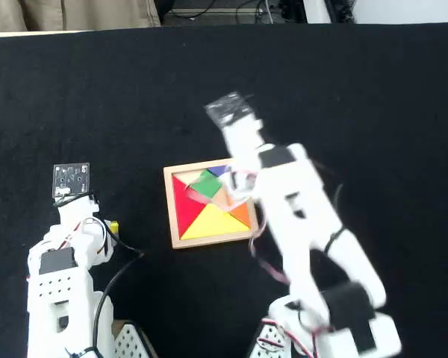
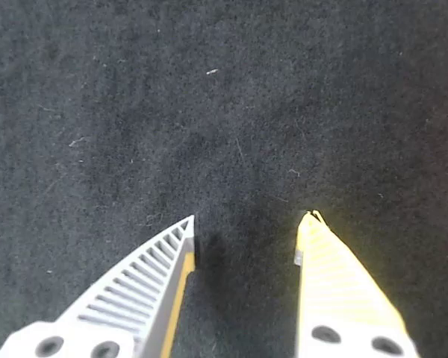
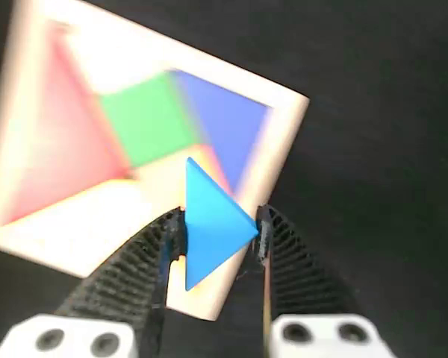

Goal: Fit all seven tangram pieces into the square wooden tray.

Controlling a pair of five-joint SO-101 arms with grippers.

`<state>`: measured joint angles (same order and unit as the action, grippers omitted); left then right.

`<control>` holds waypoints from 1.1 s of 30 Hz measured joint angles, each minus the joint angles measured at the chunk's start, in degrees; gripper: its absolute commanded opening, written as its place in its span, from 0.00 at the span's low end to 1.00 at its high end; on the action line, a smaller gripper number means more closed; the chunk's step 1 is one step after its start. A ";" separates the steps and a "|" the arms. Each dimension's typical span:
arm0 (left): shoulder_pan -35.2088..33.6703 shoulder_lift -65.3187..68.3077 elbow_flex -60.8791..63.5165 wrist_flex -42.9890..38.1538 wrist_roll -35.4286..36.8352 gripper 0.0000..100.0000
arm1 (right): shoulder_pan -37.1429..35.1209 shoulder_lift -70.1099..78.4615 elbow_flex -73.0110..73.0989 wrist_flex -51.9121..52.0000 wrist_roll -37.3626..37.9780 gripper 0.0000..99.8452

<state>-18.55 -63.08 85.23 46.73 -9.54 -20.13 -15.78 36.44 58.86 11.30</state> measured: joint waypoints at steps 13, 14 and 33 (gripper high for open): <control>0.00 0.00 0.00 0.00 0.00 0.22 | -10.55 8.09 0.53 -5.10 -13.63 0.09; 0.00 0.00 0.00 0.00 0.00 0.22 | -11.60 9.32 0.53 -6.07 -13.71 0.09; 0.00 0.00 0.00 0.00 0.00 0.22 | -13.54 12.75 0.53 -11.25 -13.98 0.26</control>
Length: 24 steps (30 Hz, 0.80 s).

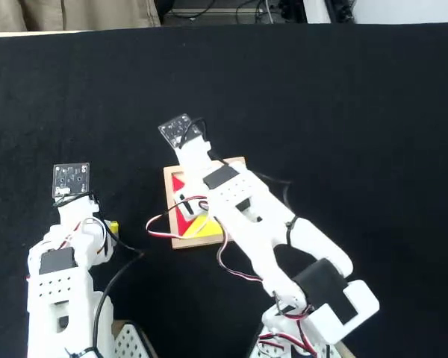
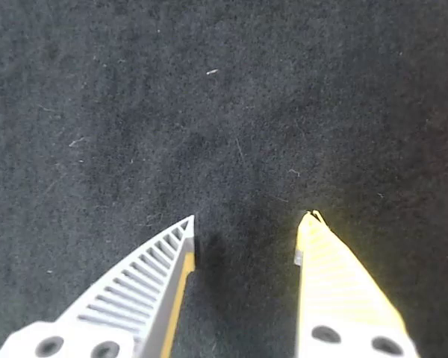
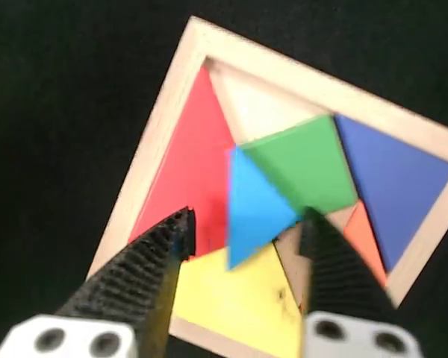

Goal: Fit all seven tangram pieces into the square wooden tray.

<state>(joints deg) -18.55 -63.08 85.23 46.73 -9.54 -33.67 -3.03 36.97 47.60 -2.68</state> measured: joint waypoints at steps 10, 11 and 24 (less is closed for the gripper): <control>0.00 0.00 0.00 0.00 0.00 0.22 | 0.00 -0.79 -0.18 4.66 5.36 0.13; 0.00 0.00 0.00 0.00 0.00 0.22 | 0.00 -1.67 -0.26 5.63 6.95 0.06; 0.00 0.00 0.00 0.00 0.00 0.22 | 5.27 -5.71 1.58 5.36 10.20 0.01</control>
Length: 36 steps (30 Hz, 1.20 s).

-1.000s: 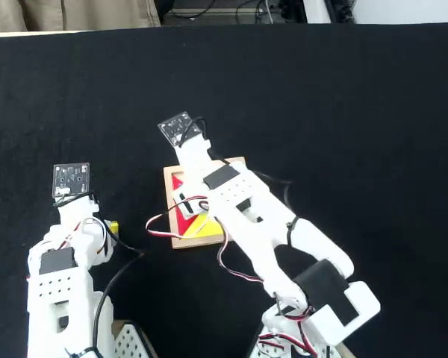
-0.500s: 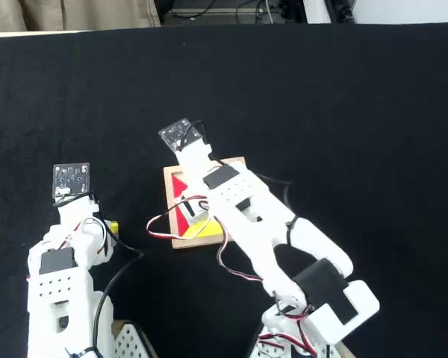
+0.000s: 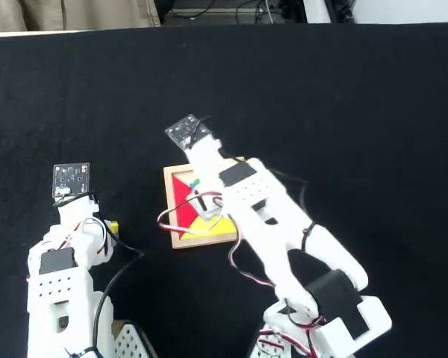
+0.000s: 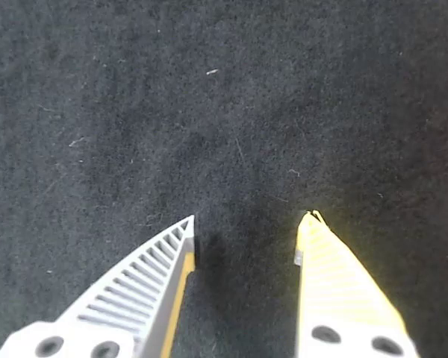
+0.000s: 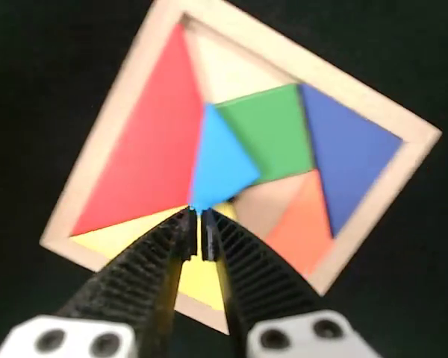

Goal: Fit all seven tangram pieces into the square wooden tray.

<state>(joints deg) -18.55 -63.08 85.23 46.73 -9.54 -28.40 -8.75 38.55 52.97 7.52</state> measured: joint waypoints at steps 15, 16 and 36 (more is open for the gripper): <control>0.00 0.00 0.00 0.00 0.00 0.22 | 3.96 10.64 -3.96 -0.53 0.09 0.01; 0.00 0.00 0.00 0.00 0.00 0.22 | 3.96 11.60 -4.84 -0.53 0.09 0.01; 0.00 0.00 0.00 0.00 0.00 0.22 | -0.53 10.64 -7.74 0.44 0.00 0.01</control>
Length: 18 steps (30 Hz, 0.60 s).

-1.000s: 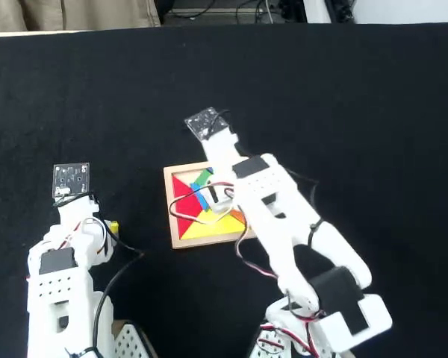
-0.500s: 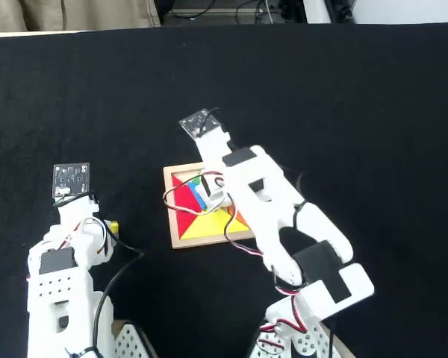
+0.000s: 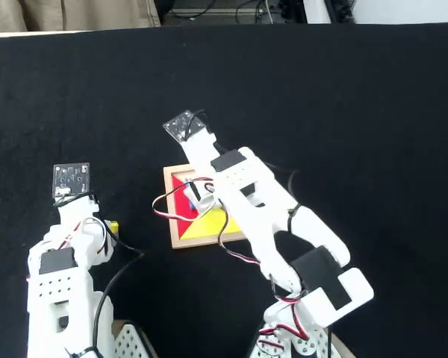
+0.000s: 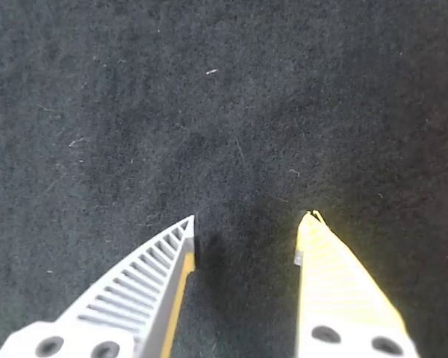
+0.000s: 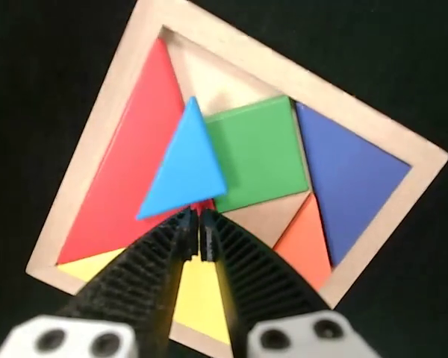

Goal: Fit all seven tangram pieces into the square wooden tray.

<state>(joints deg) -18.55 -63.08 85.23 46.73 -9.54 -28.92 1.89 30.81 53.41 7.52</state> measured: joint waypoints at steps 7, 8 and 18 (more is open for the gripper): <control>0.00 0.00 0.00 0.00 0.00 0.22 | 0.00 0.00 0.00 -0.44 0.00 0.01; 0.00 0.00 0.00 0.00 0.00 0.22 | 0.00 0.00 0.00 -0.44 0.00 0.01; 0.00 0.00 0.00 0.00 0.00 0.22 | -5.10 0.00 0.00 -0.44 0.00 0.01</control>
<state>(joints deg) -18.55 -63.08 85.23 46.73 -9.54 -34.02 1.89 30.81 52.97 7.52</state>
